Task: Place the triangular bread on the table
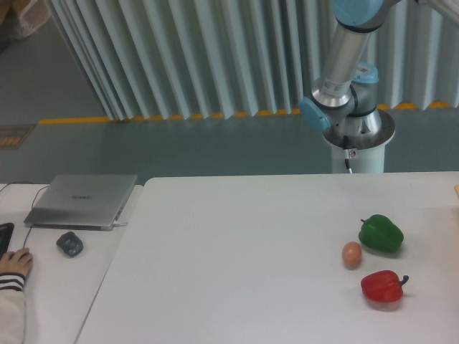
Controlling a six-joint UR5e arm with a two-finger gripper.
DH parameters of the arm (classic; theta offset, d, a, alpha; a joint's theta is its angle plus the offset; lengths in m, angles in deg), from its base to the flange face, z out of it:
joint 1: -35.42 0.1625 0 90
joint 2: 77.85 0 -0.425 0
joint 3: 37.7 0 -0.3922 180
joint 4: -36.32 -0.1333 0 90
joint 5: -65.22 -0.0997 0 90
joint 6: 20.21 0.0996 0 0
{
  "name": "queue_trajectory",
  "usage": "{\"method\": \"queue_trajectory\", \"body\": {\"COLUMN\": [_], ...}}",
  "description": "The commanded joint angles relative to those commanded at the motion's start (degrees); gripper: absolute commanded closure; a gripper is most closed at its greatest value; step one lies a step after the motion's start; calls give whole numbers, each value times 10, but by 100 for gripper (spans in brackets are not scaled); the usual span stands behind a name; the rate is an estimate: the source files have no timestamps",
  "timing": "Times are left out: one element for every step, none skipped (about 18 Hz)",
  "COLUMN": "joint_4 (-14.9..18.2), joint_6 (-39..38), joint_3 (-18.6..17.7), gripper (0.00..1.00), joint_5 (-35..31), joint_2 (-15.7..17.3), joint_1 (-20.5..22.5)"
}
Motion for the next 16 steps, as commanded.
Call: {"method": "queue_trajectory", "body": {"joint_4": [0,0,0,0,0,0,1,1,1,1,1,1,1,1,1,1], "joint_6": [-4,-9,-13,-15,-15,-16,-18,-18,-18,-18,-18,-18,-19,-18,-20,-24], "joint_3": [1,0,0,1,1,1,1,1,0,0,-2,-2,-2,0,-2,-2], "gripper": [4,4,4,4,7,20,35,38,45,47,58,62,66,68,71,78], "joint_5": [0,0,0,0,-1,-1,-1,-2,-3,-4,-4,-4,-5,-6,-6,-6], "joint_2": [-1,-1,0,0,-1,-1,-1,0,0,0,1,3,2,2,2,2], "joint_1": [-1,-3,-3,-5,-8,-8,-7,-8,-8,-8,-8,-7,-7,-7,-7,-7]}}
